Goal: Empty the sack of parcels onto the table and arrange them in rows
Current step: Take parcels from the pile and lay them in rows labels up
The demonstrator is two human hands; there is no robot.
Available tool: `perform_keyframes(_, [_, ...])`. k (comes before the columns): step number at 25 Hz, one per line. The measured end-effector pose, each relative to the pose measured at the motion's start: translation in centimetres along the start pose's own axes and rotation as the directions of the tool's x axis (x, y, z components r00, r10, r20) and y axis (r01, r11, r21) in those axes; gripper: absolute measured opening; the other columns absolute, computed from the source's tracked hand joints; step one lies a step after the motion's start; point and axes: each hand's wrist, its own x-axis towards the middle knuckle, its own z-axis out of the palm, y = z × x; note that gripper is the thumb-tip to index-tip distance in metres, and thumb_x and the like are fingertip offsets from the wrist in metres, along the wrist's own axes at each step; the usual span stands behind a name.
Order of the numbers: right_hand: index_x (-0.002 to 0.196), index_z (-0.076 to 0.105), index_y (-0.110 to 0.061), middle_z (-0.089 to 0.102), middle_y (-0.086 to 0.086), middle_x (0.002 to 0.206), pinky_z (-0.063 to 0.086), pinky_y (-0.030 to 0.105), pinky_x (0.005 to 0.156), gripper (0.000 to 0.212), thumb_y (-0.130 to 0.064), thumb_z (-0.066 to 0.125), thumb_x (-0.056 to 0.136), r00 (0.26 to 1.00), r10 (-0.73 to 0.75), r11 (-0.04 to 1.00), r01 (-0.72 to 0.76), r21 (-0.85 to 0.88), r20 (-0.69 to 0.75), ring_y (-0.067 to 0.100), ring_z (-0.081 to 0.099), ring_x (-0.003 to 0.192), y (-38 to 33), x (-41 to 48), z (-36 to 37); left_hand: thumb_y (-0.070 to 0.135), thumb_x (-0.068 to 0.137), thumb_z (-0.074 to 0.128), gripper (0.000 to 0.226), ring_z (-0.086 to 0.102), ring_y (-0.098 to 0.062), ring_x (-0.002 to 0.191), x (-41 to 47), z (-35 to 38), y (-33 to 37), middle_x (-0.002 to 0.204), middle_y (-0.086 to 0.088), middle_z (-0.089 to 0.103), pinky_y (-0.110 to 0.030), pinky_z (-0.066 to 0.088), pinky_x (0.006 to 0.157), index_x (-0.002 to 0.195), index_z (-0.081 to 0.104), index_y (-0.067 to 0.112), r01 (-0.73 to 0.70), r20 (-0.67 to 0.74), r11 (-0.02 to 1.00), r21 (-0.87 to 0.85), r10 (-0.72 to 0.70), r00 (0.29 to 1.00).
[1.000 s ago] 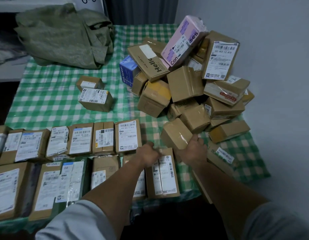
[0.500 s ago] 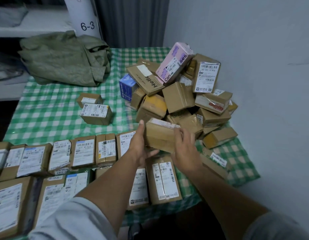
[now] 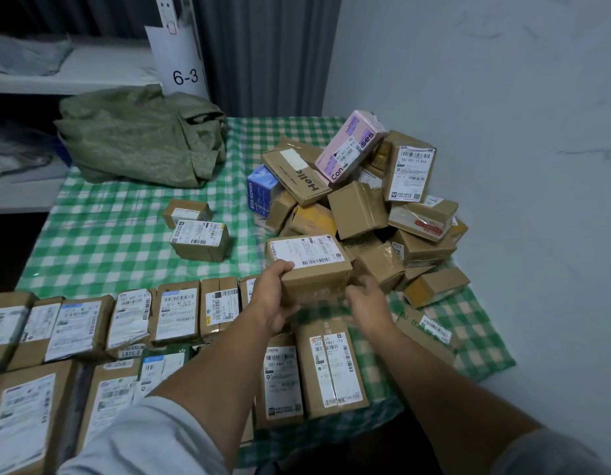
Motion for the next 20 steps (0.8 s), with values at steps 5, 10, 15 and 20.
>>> perform_keyframes(5, [0.131, 0.053, -0.02, 0.069, 0.013, 0.124, 0.057, 0.056, 0.092, 0.073, -0.065, 0.075, 0.077, 0.95, 0.211, 0.886, -0.286, 0.365, 0.232, 0.034, 0.069, 0.109, 0.0, 1.7, 1.8, 0.032, 0.089, 0.063, 0.035, 0.069, -0.029, 0.103, -0.6, 1.0, -1.2, 0.111, -0.01, 0.075, -0.039, 0.056, 0.079, 0.122, 0.066, 0.019, 0.062, 0.221, 0.99, 0.131, -0.09, 0.971])
perform_keyframes(10, [0.128, 0.054, -0.019, 0.075, 0.007, 0.111, 0.059, 0.053, 0.086, 0.051, -0.036, 0.077, 0.087, 0.971, 0.193, 0.924, -0.228, 0.306, 0.142, 0.03, 0.072, 0.101, -0.1, 3.1, 1.1, 0.041, 0.089, 0.068, 0.032, 0.07, -0.028, 0.099, -0.4, 0.1, -1.2, 0.104, -0.011, 0.075, -0.04, 0.056, 0.084, 0.11, 0.071, 0.017, 0.133, 0.181, 0.966, 0.223, -0.175, 0.968])
perform_keyframes(15, [0.142, 0.044, -0.015, 0.075, 0.007, 0.113, 0.059, 0.053, 0.089, 0.078, -0.017, 0.086, 0.076, 0.966, 0.19, 0.97, -0.213, 0.116, 0.177, 0.028, 0.074, 0.096, -0.4, 6.3, -0.1, 0.014, 0.093, 0.061, 0.005, 0.056, -0.023, 0.078, 4.2, -2.3, -0.3, 0.091, -0.01, 0.061, -0.04, 0.051, 0.084, 0.095, 0.057, 0.012, 0.006, -0.342, 0.963, 0.271, 0.09, 0.936])
perform_keyframes(20, [0.151, 0.035, -0.009, 0.069, 0.01, 0.124, 0.058, 0.048, 0.094, 0.093, -0.013, 0.087, 0.074, 0.942, 0.219, 0.975, -0.223, -0.014, 0.256, 0.027, 0.073, 0.099, 0.2, 10.2, 0.3, 0.006, 0.087, 0.059, 0.012, 0.053, -0.026, 0.072, 7.2, -2.1, -1.6, 0.089, -0.016, 0.062, -0.031, 0.042, 0.063, 0.097, 0.06, 0.001, 0.075, -0.349, 0.873, 0.481, 0.112, 0.93])
